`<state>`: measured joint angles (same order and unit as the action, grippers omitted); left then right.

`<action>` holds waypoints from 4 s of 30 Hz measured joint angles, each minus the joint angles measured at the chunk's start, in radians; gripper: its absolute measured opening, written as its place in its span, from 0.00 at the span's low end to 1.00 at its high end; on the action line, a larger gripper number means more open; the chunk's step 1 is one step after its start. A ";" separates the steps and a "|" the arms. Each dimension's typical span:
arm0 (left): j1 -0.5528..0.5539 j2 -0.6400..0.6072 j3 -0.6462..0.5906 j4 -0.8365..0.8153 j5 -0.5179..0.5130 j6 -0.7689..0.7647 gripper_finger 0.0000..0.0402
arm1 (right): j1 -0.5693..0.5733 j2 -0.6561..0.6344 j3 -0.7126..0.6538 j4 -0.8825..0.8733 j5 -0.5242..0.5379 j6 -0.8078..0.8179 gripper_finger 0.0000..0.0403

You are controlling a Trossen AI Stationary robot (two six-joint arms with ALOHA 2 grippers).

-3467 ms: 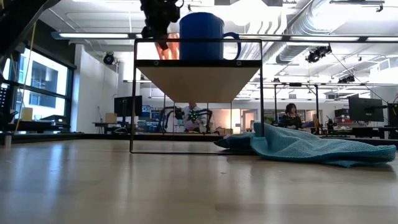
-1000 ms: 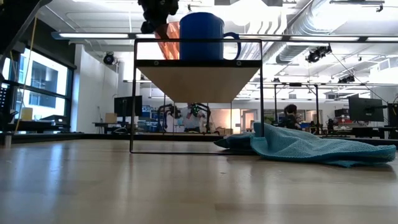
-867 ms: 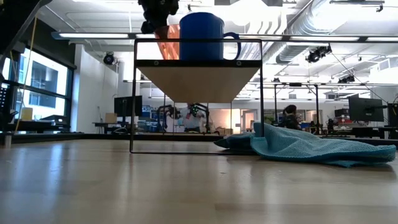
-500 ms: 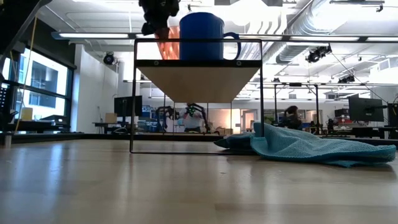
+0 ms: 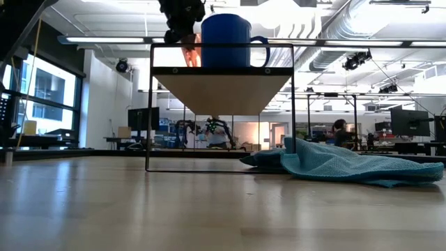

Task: Stack small to large cups/mugs on shelf
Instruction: Put the red glass cup on the shelf

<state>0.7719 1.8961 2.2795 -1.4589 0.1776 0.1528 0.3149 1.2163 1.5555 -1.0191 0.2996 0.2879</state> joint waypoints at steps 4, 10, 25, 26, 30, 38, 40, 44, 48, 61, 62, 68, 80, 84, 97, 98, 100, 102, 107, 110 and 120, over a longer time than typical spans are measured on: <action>0.000 0.000 0.000 0.001 0.000 -0.001 0.05 | 0.000 0.000 0.000 0.000 0.000 -0.002 0.29; 0.000 0.000 0.000 0.032 0.002 -0.004 0.05 | 0.000 0.000 0.000 0.000 0.000 -0.005 0.29; 0.000 0.000 0.000 0.045 0.032 -0.005 0.05 | 0.000 0.000 0.000 0.000 0.000 0.000 0.29; 0.000 0.000 0.000 0.045 0.032 -0.005 0.05 | 0.000 0.000 0.000 0.000 0.000 0.000 0.29; 0.000 0.011 0.000 0.031 0.049 -0.005 0.05 | 0.000 0.000 0.000 0.000 0.000 0.000 0.29; -0.006 0.035 0.000 0.023 0.054 -0.001 0.16 | 0.000 0.000 0.000 -0.012 0.000 0.000 0.29; -0.006 0.035 0.000 0.035 0.049 0.005 0.21 | 0.000 0.000 0.000 -0.013 0.000 0.000 0.29; -0.006 0.035 0.010 0.050 0.044 0.006 0.28 | 0.000 0.000 0.000 -0.016 0.000 0.000 0.29; -0.006 0.035 0.032 0.059 0.045 0.006 0.33 | 0.000 0.000 0.000 -0.016 0.000 -0.007 0.29; -0.005 0.006 0.077 -0.008 0.044 0.014 0.34 | 0.000 0.000 0.000 -0.020 0.000 -0.002 0.29; -0.005 0.001 0.077 -0.033 0.041 0.024 0.34 | 0.000 0.000 0.000 -0.020 0.000 0.000 0.29; -0.006 -0.032 0.077 -0.111 0.001 0.050 0.34 | 0.000 0.000 0.000 -0.017 0.000 0.000 0.29; -0.006 -0.048 -0.009 -0.112 0.036 0.061 0.34 | 0.000 0.000 0.000 -0.008 0.000 0.003 0.29; -0.006 -0.047 -0.067 -0.113 0.039 0.063 0.34 | 0.000 0.000 0.000 -0.008 0.000 0.003 0.29; -0.006 -0.047 -0.129 -0.068 0.122 0.074 0.34 | 0.000 0.000 0.000 -0.008 0.010 -0.024 0.29; -0.007 -0.047 -0.129 -0.060 0.127 0.072 0.34 | 0.000 0.000 0.000 -0.008 0.014 -0.026 0.29; -0.006 -0.047 -0.129 -0.043 0.130 0.069 0.34 | 0.000 0.000 0.000 -0.008 0.016 -0.026 0.29; -0.006 -0.047 -0.129 -0.031 0.130 0.067 0.34 | 0.000 0.000 0.000 -0.008 0.016 -0.026 0.29; -0.006 -0.047 -0.129 0.018 0.145 0.053 0.34 | 0.000 0.000 0.000 -0.008 0.016 -0.023 0.29; -0.006 -0.047 -0.129 0.030 0.146 0.052 0.34 | 0.000 0.000 0.000 -0.008 0.016 -0.023 0.29; -0.007 -0.047 -0.129 -0.002 0.178 0.052 0.34 | 0.000 0.000 0.000 -0.008 0.016 -0.016 0.29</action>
<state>0.7651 1.8496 2.1509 -1.4611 0.3552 0.2043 0.3149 1.2167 1.5551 -1.0275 0.3153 0.2722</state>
